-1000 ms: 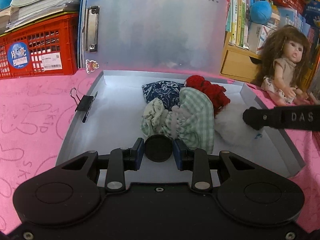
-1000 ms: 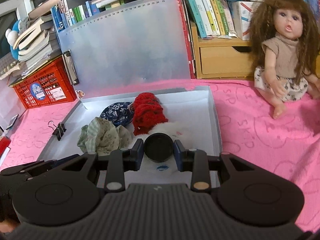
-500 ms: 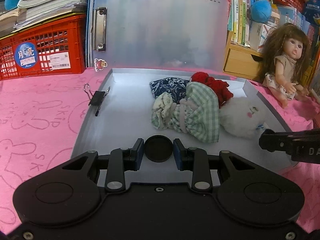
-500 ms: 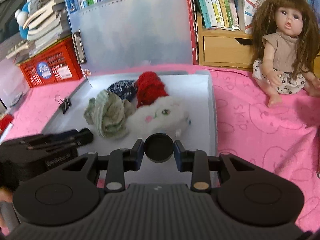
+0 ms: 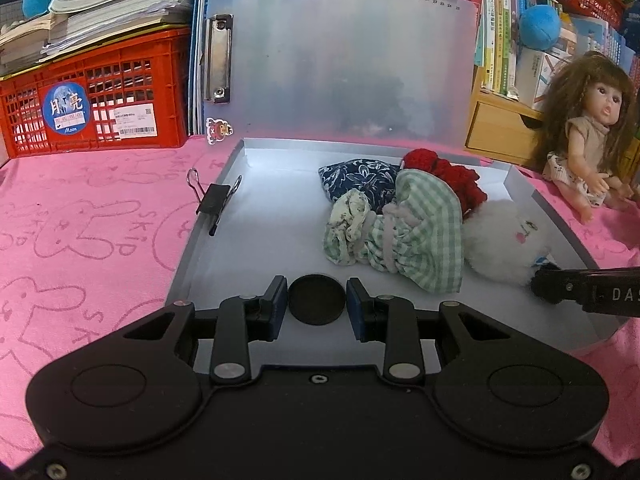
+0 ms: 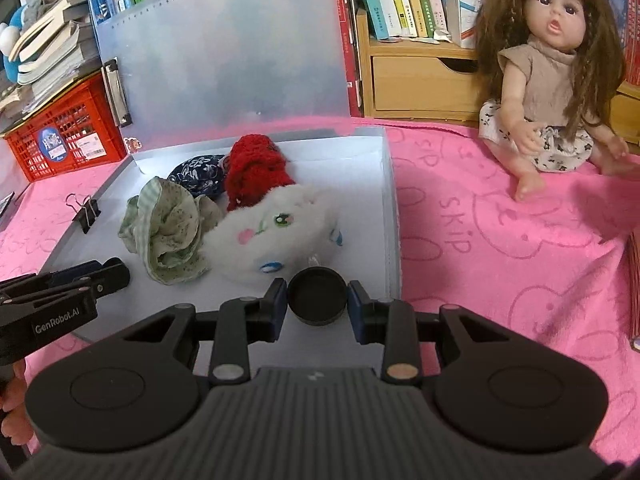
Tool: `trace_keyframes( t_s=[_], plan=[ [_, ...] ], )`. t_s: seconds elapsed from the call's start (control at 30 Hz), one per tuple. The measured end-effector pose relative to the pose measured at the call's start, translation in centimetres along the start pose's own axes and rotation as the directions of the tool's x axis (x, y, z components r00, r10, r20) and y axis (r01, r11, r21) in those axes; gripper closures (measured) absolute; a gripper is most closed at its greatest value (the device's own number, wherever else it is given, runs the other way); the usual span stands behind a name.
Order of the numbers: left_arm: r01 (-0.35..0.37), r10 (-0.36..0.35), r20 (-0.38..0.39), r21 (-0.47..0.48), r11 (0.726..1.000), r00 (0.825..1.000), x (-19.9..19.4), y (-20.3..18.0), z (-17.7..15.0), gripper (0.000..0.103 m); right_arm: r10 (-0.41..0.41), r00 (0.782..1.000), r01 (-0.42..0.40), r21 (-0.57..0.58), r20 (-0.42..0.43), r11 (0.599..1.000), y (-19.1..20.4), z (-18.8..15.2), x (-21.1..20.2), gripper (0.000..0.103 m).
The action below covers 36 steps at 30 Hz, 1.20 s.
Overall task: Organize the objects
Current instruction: 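Lower both discs into the tray and open both tools, then withdraw both tools toward the purple plush and knitted snake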
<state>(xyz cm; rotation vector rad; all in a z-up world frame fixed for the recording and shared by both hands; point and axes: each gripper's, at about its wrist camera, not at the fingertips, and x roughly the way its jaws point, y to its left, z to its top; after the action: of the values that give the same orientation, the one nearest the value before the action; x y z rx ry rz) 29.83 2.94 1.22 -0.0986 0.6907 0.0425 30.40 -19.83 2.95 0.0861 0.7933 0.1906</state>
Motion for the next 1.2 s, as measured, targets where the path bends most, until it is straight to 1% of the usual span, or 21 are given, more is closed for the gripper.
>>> trace_keyframes(
  t_s=[0.03,0.07,0.13,0.23,0.43,0.57,0.73,0.97,1.2],
  plan=[
    [0.007,-0.007,-0.001,-0.005,1.0,1.0,-0.1,0.0,0.0,0.065,0.004,1.0,-0.004,0.003,0.001,1.0,0.0,0.0,0.0,0.05],
    [0.014,-0.014,0.0,-0.008,1.0,1.0,-0.3,0.0,-0.1,0.06,0.014,1.0,-0.014,0.006,0.004,1.0,0.0,-0.1,0.0,0.047],
    [0.018,-0.018,0.008,-0.003,1.0,1.0,-0.6,-0.1,-0.2,0.057,0.048,0.999,-0.048,0.008,0.013,0.999,0.0,-0.2,-0.2,0.035],
    [0.015,-0.015,0.023,0.007,1.0,1.0,-1.3,-0.2,-0.1,0.05,0.051,0.998,-0.051,-0.008,0.033,0.999,0.5,-0.2,-0.7,0.023],
    [0.053,-0.052,0.059,-0.007,0.999,0.997,-3.4,0.0,0.2,0.036,0.064,0.995,-0.062,-0.036,0.074,0.997,0.8,0.0,-2.5,0.019],
    [0.072,-0.073,0.083,0.017,0.997,0.994,-5.1,-0.2,0.1,0.028,0.083,0.992,-0.079,-0.044,0.1,0.996,0.8,-0.2,-4.0,0.018],
    [0.095,-0.101,0.105,0.059,0.994,0.989,-7.5,-0.6,-0.6,0.025,0.114,0.986,-0.107,-0.059,0.126,0.993,0.9,-0.9,-6.1,0.016],
    [0.137,-0.147,0.118,0.089,0.987,0.982,-10.6,-0.7,-1.9,0.023,0.167,0.974,-0.157,-0.08,0.152,0.984,1.0,-2.5,-9.1,0.015],
    [0.161,-0.18,0.133,0.141,0.977,0.975,-13.6,-1.2,-3.9,0.021,0.198,0.965,-0.176,-0.133,0.174,0.975,1.4,-4.6,-11.8,0.013]
  ],
)
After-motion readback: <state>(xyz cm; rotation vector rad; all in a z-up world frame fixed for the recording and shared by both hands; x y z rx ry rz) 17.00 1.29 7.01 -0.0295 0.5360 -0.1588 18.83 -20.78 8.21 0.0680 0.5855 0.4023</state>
